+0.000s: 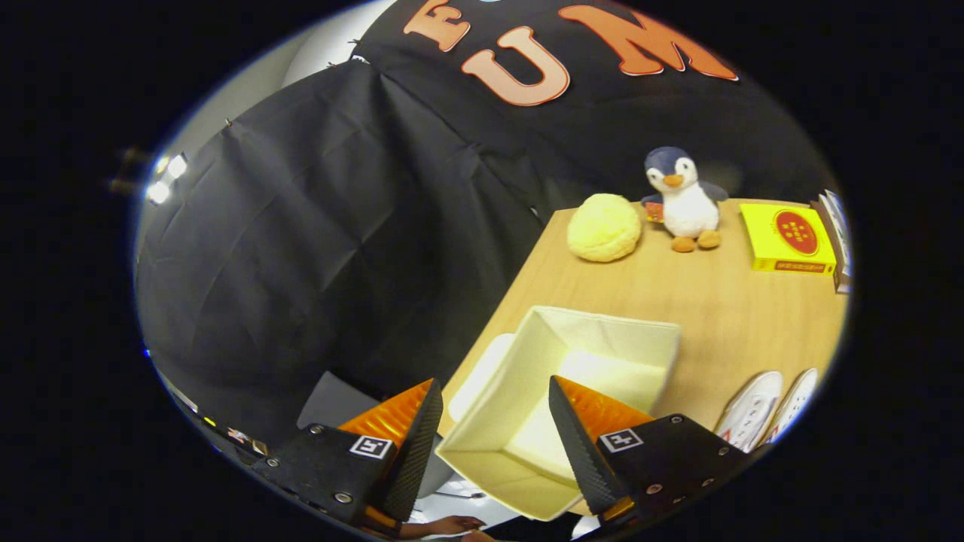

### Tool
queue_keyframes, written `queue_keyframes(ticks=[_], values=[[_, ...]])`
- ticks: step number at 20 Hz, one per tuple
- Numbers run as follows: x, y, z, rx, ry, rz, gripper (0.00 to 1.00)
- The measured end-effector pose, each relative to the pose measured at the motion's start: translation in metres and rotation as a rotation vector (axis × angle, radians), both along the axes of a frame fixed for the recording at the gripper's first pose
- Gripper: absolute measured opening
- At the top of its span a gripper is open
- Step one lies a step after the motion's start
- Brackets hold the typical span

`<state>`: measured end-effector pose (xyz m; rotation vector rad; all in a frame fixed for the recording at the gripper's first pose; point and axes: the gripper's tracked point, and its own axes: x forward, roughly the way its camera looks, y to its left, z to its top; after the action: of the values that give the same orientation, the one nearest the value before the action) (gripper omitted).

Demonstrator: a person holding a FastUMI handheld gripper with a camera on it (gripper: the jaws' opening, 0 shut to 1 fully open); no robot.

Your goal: Open the storage box then place both shoes into the box .Put the left shoe in first, then the right shoe, with the right side of both shoes facing outward in a uniform manner.

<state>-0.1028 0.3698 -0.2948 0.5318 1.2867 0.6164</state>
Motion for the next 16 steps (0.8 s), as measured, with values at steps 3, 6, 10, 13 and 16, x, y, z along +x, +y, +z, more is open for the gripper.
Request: queue_keyframes(ticks=[3, 6, 10, 13, 16], values=[[-0.01, -0.051, -0.025, -0.123, -0.023, -0.007, 0.86], [-0.027, -0.099, -0.049, -0.227, -0.002, -0.025, 0.86], [-0.057, -0.162, -0.087, -0.404, 0.008, 0.007, 0.86], [-0.084, -0.197, -0.105, -0.486, 0.026, 0.04, 0.86], [-0.112, -0.218, -0.122, -0.542, 0.07, 0.064, 0.81]])
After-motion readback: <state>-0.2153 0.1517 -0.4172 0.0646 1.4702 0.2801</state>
